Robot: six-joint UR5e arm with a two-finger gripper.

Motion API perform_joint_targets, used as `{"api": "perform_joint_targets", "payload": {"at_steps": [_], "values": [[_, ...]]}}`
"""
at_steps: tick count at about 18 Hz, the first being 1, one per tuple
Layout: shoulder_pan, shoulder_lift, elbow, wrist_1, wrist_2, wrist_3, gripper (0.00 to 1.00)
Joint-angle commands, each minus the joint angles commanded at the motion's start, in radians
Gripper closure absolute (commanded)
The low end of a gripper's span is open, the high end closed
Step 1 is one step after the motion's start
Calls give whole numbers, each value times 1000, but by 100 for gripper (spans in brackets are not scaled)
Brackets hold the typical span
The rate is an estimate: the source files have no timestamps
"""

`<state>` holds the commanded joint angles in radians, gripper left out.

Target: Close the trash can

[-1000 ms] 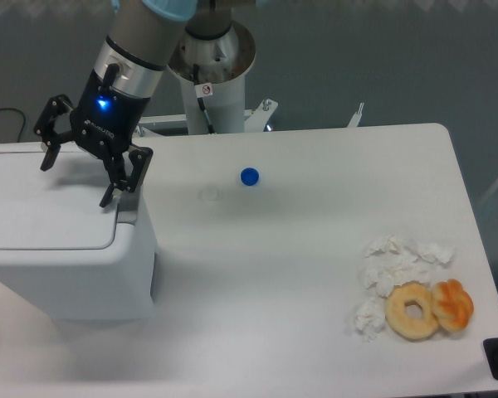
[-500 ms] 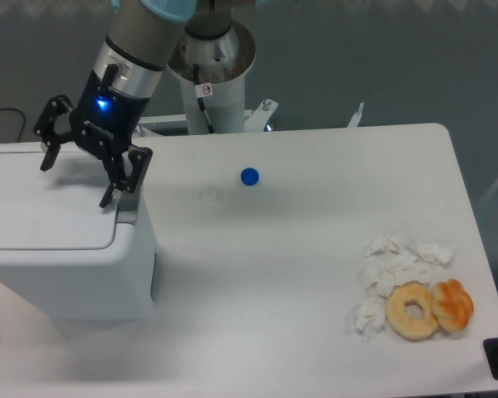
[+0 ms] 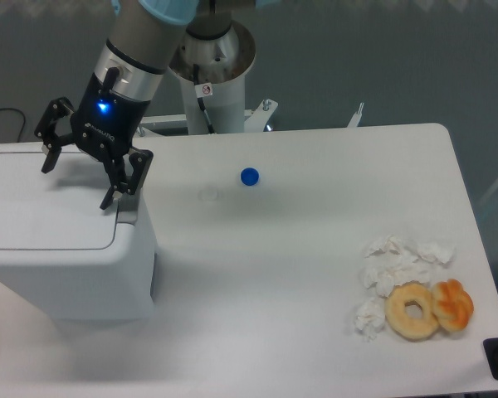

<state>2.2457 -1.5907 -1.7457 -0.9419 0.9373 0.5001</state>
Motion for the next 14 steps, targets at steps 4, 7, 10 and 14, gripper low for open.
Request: {"api": "perform_joint_targets", "payload": {"at_steps": [4, 7, 10, 14], "values": [[3, 2, 3, 0, -6, -6, 0], [6, 6, 11, -3, -9, -8, 0], [20, 15, 15, -2, -12, -8, 0], [58, 26, 35, 0, -14, -8, 0]]}}
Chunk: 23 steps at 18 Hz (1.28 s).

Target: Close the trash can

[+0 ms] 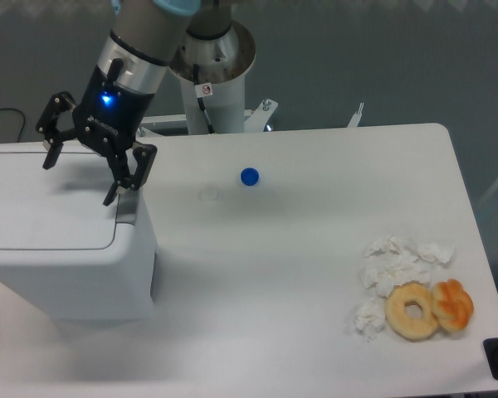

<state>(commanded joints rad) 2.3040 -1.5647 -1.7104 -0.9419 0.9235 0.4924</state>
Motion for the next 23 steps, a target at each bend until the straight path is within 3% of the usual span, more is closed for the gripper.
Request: {"api": "perform_joint_targets", "payload": {"at_steps": [8, 19, 23], "values": [[110, -8, 38, 6, 5, 21, 0], [284, -12, 26, -2, 15, 290, 0], [301, 0, -5, -3, 153, 405, 0]]}}
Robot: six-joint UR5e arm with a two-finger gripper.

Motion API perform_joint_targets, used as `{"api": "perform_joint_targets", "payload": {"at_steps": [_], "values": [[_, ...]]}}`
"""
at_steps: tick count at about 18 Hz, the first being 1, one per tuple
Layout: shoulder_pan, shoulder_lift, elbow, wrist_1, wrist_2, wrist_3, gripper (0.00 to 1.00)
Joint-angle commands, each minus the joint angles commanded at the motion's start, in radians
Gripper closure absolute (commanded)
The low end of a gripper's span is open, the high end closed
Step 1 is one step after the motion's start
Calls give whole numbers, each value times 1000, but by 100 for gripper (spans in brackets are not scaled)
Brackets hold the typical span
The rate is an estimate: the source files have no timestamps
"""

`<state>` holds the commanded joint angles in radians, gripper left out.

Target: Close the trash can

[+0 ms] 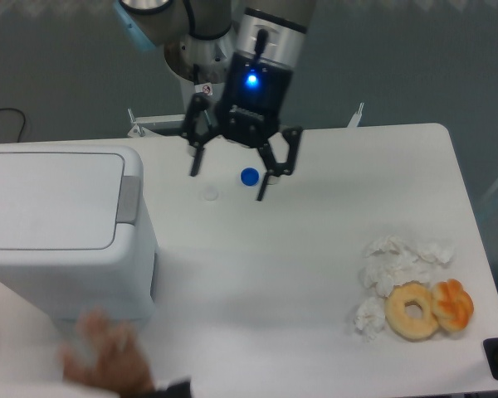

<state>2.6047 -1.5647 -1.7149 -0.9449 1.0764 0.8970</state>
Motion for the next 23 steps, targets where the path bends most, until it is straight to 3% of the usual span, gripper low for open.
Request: {"api": "perform_joint_targets", "payload": {"at_steps": [2, 8, 13, 17, 23], "values": [[8, 0, -5, -14, 31, 66, 0], [121, 20, 3, -129, 106, 323, 0], [163, 37, 8, -150, 250, 558, 0], [199, 51, 6, -195, 275, 634, 0], [207, 55, -2, -195, 277, 645, 0]]}}
